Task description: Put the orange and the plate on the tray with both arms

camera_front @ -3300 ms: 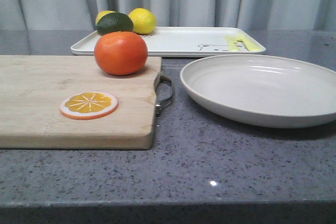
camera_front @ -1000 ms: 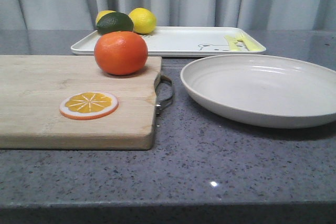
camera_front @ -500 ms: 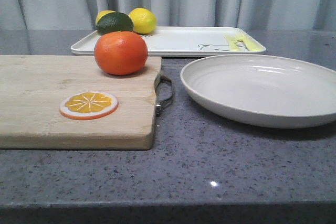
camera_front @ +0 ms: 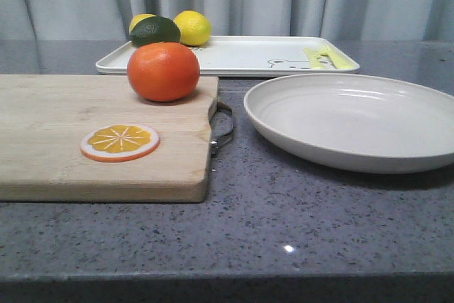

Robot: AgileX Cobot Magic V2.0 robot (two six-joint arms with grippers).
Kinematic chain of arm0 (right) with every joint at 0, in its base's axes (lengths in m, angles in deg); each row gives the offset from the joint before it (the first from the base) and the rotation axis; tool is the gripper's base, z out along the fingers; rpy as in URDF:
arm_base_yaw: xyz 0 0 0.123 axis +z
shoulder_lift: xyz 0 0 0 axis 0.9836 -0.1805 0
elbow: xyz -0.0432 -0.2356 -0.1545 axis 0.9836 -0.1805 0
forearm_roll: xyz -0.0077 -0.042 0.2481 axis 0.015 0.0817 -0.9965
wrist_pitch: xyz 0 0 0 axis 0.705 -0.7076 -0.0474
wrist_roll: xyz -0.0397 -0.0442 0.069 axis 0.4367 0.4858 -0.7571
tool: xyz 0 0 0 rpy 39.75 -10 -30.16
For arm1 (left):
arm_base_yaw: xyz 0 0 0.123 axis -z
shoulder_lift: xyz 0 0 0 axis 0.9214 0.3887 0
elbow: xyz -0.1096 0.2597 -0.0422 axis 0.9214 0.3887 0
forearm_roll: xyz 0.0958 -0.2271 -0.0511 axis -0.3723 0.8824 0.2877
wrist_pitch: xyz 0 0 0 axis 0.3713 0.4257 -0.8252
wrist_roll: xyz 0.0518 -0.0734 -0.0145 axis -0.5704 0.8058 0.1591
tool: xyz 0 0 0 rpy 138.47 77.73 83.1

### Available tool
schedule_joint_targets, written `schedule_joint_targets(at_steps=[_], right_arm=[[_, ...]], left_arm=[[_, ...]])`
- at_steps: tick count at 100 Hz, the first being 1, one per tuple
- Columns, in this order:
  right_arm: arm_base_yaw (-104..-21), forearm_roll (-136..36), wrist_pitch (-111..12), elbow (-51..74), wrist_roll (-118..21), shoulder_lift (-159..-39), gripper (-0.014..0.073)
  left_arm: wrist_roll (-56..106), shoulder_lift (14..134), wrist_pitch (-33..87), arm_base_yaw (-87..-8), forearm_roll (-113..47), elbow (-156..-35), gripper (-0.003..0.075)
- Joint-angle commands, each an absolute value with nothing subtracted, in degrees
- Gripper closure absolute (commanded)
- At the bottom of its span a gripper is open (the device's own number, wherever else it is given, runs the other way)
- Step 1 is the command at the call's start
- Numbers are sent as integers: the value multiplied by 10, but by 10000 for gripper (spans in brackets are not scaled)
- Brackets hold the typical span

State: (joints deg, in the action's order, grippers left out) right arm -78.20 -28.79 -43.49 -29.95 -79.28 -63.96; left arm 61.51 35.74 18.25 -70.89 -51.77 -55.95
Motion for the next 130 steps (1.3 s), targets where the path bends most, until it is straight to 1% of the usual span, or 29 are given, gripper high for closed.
schedule_joint_targets(at_steps=[1,9,14,19,39,59,67,84,100,114,130], right_arm=[[-786,-280,-390,-279,-794,-647,660],[-786,-280,-390,-279,-794,-647,660],[-786,-280,-390,-279,-794,-647,660],[-786,-280,-390,-279,-794,-647,660],[-786,-280,-390,-279,-794,-647,660],[-786,-280,-390,-279,-794,-647,660],[-786,-280,-390,-279,-794,-647,660],[-786,-280,-390,-279,-794,-647,660],[-786,-280,-390,-279,-794,-647,660],[-786,-280,-390,-279,-794,-647,660],[-786,-280,-390,-279,-794,-647,660]], left_arm=[[615,366,133,-710,-517,-581,332],[615,366,133,-710,-517,-581,246],[615,366,133,-710,-517,-581,211],[615,366,134,-710,-517,-581,194],[615,371,168,-710,-517,-594,191],[615,423,218,-710,-517,-636,189],[615,447,226,-710,-515,-651,175],[615,494,228,-710,-508,-684,118],[615,547,246,-708,-481,-721,111],[615,604,276,-681,-480,-766,112],[615,670,296,-626,-479,-822,112]])
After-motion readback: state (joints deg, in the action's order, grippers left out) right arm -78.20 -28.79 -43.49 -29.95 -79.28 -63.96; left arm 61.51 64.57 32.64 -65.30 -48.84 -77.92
